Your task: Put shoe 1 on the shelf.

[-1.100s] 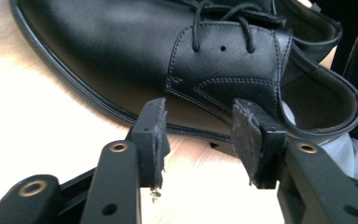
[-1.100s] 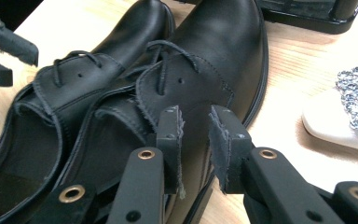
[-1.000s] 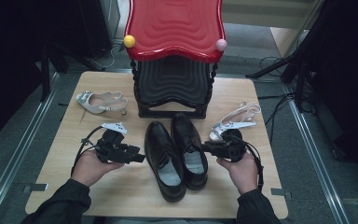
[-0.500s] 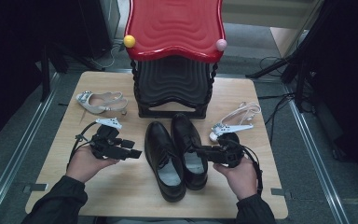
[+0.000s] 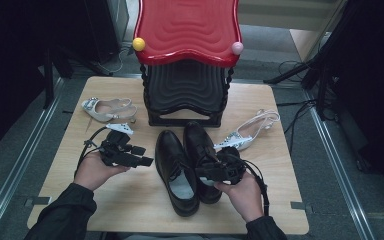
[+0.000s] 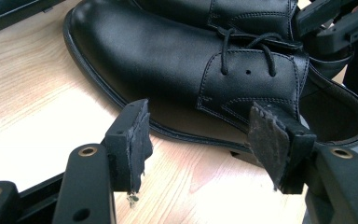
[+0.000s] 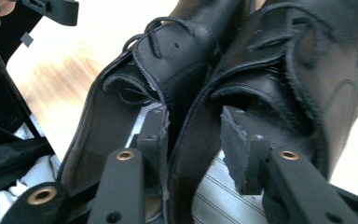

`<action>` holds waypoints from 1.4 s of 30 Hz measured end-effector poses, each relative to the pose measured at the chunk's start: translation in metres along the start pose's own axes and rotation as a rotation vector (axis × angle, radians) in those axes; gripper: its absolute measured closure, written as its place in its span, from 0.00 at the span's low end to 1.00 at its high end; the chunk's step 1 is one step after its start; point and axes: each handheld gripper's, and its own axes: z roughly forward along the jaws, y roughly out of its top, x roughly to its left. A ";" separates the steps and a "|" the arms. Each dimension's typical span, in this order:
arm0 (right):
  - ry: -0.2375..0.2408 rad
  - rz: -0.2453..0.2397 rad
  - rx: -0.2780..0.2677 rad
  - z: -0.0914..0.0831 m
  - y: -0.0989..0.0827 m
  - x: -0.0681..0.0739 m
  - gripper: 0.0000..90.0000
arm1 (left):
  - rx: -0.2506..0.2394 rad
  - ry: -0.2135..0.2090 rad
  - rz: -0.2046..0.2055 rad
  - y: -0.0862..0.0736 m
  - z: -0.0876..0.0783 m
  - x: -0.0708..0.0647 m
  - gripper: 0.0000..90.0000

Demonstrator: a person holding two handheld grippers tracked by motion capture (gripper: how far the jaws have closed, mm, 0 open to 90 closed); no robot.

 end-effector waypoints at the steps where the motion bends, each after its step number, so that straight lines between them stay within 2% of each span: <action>1: 0.000 0.002 0.007 0.001 0.001 0.001 0.68 | -0.001 0.002 -0.001 0.000 0.000 0.000 0.44; 5: -0.004 0.002 0.048 0.010 0.004 0.006 0.66 | 0.002 0.006 0.006 0.001 0.000 0.001 0.44; 10: -0.040 -0.015 0.126 0.028 0.005 0.012 0.66 | -0.002 0.010 0.006 0.001 -0.001 0.001 0.44; 14: -0.086 -0.032 0.151 0.038 0.006 0.014 0.66 | -0.003 0.018 0.006 0.001 -0.001 0.002 0.44; 18: -0.093 -0.007 0.181 0.045 0.009 0.012 0.65 | -0.005 0.023 0.006 0.001 -0.002 0.002 0.44; 22: -0.138 -0.016 0.200 0.053 0.011 0.013 0.66 | -0.006 0.021 0.002 0.001 -0.002 0.003 0.44; 26: -0.179 -0.037 0.217 0.055 0.012 0.015 0.72 | -0.004 0.026 0.000 0.000 -0.003 0.005 0.44; 31: -0.181 -0.039 0.224 0.055 0.013 0.013 0.79 | -0.007 0.029 -0.002 -0.001 -0.006 0.006 0.44; 33: -0.196 -0.037 0.227 0.054 0.014 0.014 0.83 | -0.014 0.031 -0.006 -0.002 -0.007 0.008 0.44; 34: -0.203 -0.021 0.233 0.053 0.014 0.014 0.85 | -0.014 0.037 -0.007 -0.002 -0.007 0.008 0.44; 39: -0.175 0.024 0.241 0.049 0.014 0.006 0.90 | -0.018 0.030 -0.014 -0.003 -0.008 0.010 0.44; 42: -0.169 0.016 0.246 0.045 0.013 0.004 0.91 | -0.032 0.029 -0.016 -0.003 -0.010 0.010 0.44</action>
